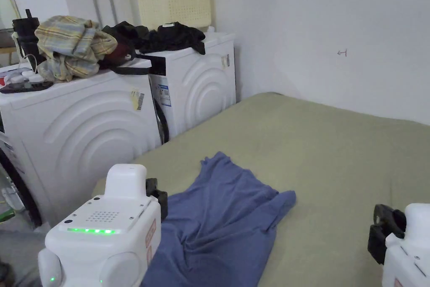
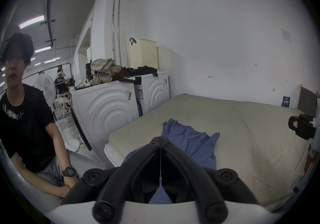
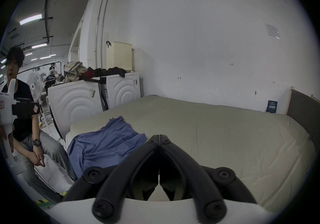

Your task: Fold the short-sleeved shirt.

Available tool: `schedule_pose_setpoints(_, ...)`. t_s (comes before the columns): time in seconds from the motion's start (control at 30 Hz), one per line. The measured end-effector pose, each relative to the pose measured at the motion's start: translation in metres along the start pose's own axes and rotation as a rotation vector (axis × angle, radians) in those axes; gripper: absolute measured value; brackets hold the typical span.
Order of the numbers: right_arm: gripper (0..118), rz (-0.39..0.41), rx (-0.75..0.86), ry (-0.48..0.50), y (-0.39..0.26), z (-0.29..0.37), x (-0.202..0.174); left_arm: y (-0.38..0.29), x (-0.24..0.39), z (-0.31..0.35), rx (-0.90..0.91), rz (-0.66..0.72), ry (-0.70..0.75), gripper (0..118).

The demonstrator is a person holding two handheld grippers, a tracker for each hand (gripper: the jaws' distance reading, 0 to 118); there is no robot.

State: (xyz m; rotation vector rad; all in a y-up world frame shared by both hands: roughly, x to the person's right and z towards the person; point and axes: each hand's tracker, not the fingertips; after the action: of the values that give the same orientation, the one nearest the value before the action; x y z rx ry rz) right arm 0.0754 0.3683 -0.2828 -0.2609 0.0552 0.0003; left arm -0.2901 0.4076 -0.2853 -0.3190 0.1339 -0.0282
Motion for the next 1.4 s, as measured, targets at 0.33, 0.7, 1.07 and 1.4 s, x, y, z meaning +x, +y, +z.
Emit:
schedule_pose_setpoints(0.33, 0, 0.017, -0.078, -0.009, -0.019, -0.026, 0.005, -0.018, 0.026, -0.095, -0.189, -0.006, -0.099, 0)
schedule_pose_setpoints(0.7, 0, -0.013, -0.199, 0.009, -0.054, -0.066, 0.008, -0.066, 0.071, -0.255, -0.621, 0.039, -0.257, 118)
schedule_pose_setpoints(1.07, 0, -0.031, -0.301, -0.013, -0.082, -0.084, 0.023, -0.125, 0.124, -0.309, -0.777, -0.101, -0.209, 111)
schedule_pose_setpoints(1.4, 0, -0.055, -0.291, -0.048, -0.076, -0.049, 0.04, -0.089, 0.128, -0.288, -0.7, -0.069, -0.27, 3)
